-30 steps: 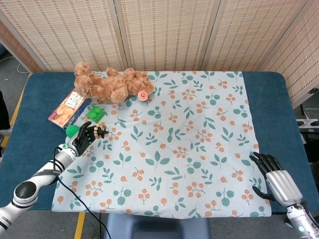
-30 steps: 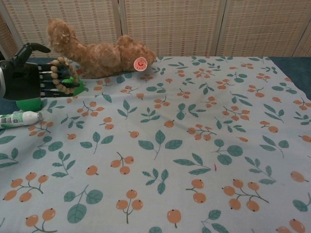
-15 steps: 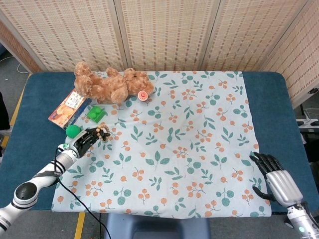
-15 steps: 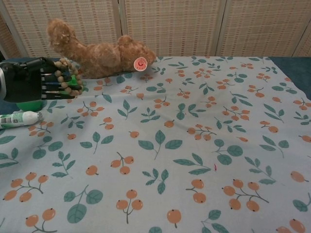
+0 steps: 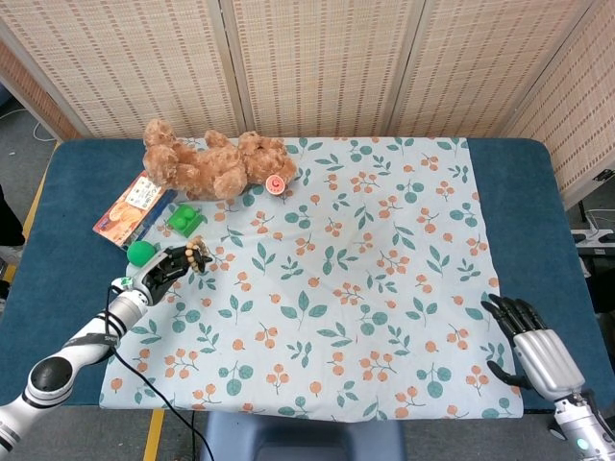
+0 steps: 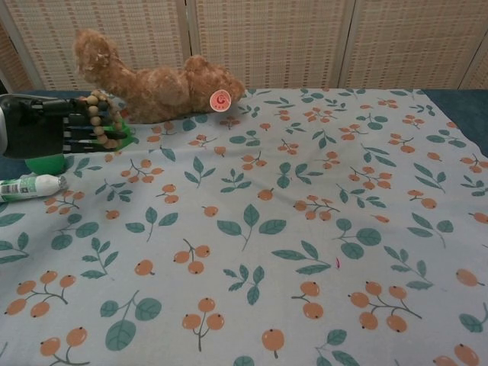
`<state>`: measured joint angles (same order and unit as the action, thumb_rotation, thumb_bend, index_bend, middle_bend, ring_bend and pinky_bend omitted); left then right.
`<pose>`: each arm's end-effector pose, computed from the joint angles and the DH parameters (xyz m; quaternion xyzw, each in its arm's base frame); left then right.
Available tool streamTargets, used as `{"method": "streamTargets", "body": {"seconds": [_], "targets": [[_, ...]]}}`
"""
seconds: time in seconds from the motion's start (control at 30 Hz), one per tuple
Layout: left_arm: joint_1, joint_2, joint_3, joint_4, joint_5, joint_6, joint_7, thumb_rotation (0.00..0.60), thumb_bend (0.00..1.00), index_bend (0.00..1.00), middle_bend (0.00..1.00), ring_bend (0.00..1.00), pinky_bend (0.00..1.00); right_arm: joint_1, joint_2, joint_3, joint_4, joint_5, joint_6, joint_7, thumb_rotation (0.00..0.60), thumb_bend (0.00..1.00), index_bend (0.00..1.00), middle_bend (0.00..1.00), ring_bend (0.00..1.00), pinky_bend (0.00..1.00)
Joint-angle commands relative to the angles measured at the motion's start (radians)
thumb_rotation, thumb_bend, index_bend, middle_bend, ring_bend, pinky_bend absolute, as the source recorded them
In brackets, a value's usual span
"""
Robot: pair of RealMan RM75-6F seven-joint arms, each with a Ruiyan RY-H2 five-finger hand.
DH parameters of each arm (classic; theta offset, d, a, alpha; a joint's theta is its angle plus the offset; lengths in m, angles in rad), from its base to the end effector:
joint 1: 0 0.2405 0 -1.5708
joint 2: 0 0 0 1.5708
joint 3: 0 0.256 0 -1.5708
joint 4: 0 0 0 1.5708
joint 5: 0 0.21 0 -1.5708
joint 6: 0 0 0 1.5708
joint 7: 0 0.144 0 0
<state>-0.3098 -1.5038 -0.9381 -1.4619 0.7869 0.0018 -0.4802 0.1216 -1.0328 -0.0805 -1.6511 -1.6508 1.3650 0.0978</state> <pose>-0.2067 0.3642 0.0528 -0.2602 -0.8493 -0.4526 0.0782 -0.3039 -0.1590 0.1429 0.6751 -0.4320 0.3515 0.4839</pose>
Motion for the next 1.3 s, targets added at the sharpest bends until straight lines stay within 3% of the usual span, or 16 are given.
{"method": "streamTargets", "body": {"seconds": [0.03,0.1,0.23,0.47,0.57,0.63,0.77,0.9,1.03,1.17,1.3], "targets": [[0.015,-0.019,-0.008,-0.005,0.062,0.036,0.051,0.400,0.60,0.40,0.47,0.21,0.01,0.000,0.000,0.000,0.000,0.001,-0.001,-0.001,0.600,0.20,0.00,0.00,0.00,0.00],[0.026,-0.043,-0.001,-0.005,0.148,0.100,0.115,0.372,0.59,0.33,0.43,0.19,0.00,0.000,0.000,0.001,0.000,0.003,0.000,0.000,0.600,0.20,0.00,0.00,0.00,0.00],[0.053,-0.077,0.026,-0.009,0.301,0.184,0.172,0.370,0.58,0.32,0.43,0.19,0.00,0.000,0.000,0.003,0.000,0.007,-0.001,-0.002,0.600,0.20,0.00,0.00,0.00,0.00],[0.083,-0.095,0.121,-0.004,0.522,0.270,0.122,0.400,0.58,0.31,0.43,0.20,0.01,0.003,-0.003,0.003,-0.001,0.008,-0.007,-0.007,0.600,0.20,0.00,0.00,0.00,0.00],[0.080,-0.093,0.213,0.018,0.673,0.353,0.101,0.411,0.58,0.29,0.42,0.21,0.02,0.002,-0.004,0.003,-0.001,0.007,-0.006,-0.010,0.600,0.20,0.00,0.00,0.00,0.00],[0.068,-0.093,0.304,0.061,0.799,0.454,0.080,0.411,0.58,0.28,0.40,0.21,0.03,0.003,-0.004,0.001,-0.002,0.005,-0.008,-0.011,0.600,0.20,0.00,0.00,0.00,0.00],[0.016,-0.096,0.467,0.186,0.975,0.633,0.022,0.411,0.58,0.22,0.28,0.14,0.03,0.002,-0.005,-0.001,-0.003,0.000,-0.007,-0.013,0.600,0.20,0.00,0.00,0.00,0.00],[-0.034,-0.119,0.569,0.317,1.055,0.773,0.059,0.414,0.58,0.18,0.17,0.10,0.03,0.001,-0.004,-0.001,-0.002,0.000,-0.005,-0.013,0.600,0.20,0.00,0.00,0.00,0.00],[-0.052,-0.146,0.631,0.393,1.085,0.916,0.150,0.391,0.56,0.02,0.04,0.02,0.03,0.000,-0.004,-0.001,-0.002,0.000,-0.003,-0.012,0.600,0.20,0.00,0.00,0.00,0.00],[-0.050,-0.147,0.645,0.426,1.109,1.122,0.195,0.361,0.55,0.00,0.00,0.00,0.03,-0.002,-0.004,-0.001,-0.002,-0.001,0.001,-0.017,0.600,0.20,0.00,0.00,0.00,0.00],[-0.009,-0.083,0.654,0.385,1.120,1.272,0.311,0.258,0.55,0.00,0.00,0.00,0.03,-0.009,-0.006,-0.001,-0.008,-0.013,0.023,-0.003,0.600,0.20,0.00,0.00,0.00,0.00]]}}
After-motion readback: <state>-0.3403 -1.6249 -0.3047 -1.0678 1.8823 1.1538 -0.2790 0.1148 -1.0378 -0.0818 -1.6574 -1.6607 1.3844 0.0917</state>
